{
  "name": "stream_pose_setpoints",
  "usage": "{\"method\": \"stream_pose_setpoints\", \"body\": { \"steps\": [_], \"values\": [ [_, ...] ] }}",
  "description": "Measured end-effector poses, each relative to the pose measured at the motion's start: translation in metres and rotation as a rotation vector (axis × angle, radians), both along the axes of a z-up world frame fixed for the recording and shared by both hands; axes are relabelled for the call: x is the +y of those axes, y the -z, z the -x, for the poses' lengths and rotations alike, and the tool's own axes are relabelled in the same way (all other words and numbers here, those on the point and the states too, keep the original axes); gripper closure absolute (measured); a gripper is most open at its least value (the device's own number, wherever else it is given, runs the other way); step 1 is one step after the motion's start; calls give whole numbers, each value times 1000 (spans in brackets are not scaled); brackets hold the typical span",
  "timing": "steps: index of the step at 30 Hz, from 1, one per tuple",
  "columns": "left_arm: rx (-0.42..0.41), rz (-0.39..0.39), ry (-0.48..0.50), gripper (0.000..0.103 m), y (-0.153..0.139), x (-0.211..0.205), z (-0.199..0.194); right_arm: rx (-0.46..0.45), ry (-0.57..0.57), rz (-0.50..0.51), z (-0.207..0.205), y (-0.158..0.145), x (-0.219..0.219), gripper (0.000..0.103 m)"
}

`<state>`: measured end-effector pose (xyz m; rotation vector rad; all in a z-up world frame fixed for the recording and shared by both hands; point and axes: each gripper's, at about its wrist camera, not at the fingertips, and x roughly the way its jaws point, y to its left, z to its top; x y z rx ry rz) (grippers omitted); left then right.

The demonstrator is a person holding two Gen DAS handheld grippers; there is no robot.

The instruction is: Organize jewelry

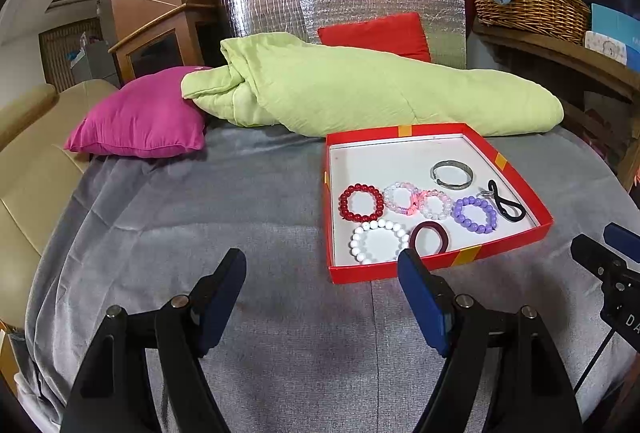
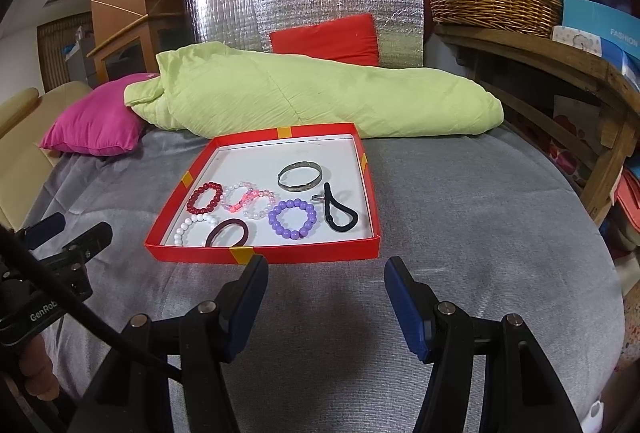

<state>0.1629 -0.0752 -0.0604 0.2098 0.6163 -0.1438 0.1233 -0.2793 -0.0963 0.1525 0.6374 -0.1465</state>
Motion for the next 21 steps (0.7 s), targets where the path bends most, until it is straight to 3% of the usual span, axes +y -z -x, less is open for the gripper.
{"method": "stream_pose_setpoints", "body": {
  "steps": [21],
  "values": [
    [1, 4, 3, 24, 0, 2, 0, 3, 1, -3, -1, 2, 0, 38]
  ]
}}
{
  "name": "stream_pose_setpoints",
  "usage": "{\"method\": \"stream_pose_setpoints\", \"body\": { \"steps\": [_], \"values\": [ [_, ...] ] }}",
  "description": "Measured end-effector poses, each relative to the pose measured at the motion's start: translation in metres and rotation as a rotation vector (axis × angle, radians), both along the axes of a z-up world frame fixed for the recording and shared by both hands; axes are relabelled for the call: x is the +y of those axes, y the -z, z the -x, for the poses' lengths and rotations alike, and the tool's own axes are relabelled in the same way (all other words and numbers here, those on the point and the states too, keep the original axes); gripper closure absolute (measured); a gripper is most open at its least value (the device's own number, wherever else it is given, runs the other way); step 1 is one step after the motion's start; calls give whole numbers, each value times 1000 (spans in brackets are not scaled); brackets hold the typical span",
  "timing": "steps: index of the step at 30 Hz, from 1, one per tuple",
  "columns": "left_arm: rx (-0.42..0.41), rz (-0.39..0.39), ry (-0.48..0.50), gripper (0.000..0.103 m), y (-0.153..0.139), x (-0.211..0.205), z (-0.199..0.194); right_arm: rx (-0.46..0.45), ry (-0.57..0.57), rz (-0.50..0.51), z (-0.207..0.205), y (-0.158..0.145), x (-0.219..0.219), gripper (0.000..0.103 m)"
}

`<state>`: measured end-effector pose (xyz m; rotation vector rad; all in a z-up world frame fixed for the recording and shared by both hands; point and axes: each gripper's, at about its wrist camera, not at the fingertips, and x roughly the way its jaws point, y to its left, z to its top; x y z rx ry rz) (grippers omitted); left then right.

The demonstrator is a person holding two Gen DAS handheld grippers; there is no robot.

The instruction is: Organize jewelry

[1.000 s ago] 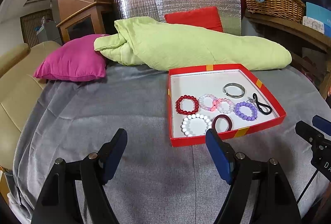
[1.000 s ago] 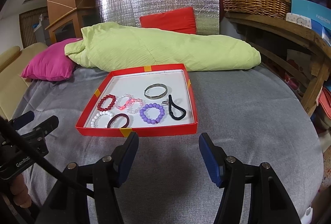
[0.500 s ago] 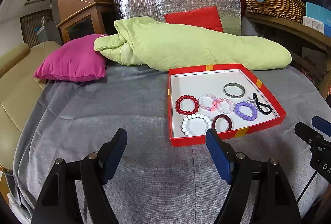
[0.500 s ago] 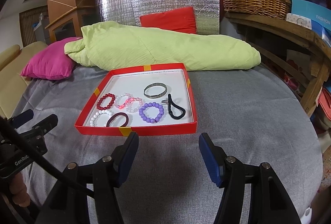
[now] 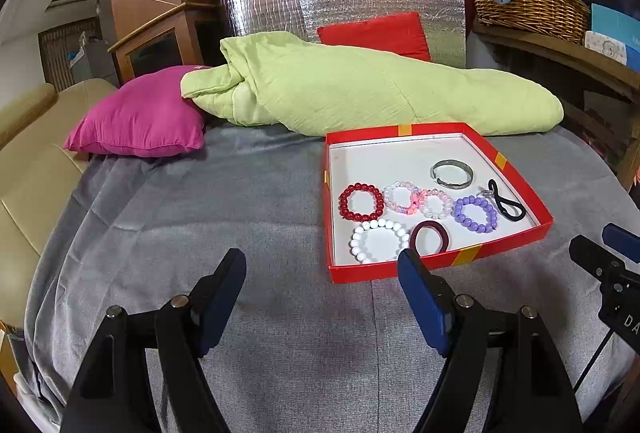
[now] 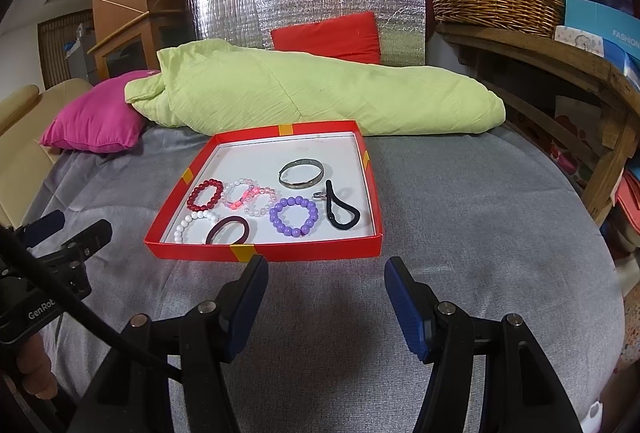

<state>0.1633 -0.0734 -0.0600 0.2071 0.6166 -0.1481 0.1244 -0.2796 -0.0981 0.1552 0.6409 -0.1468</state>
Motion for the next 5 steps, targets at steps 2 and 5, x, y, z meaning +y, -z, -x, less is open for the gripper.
{"method": "stream_pose_setpoints", "body": {
  "steps": [2, 5],
  "values": [
    [-4, 11, 6, 24, 0, 6, -2, -2, 20, -5, -1, -1, -8, 39],
    [22, 56, -47, 24, 0, 29, -19, -13, 88, -1, -4, -3, -32, 37]
  ]
}}
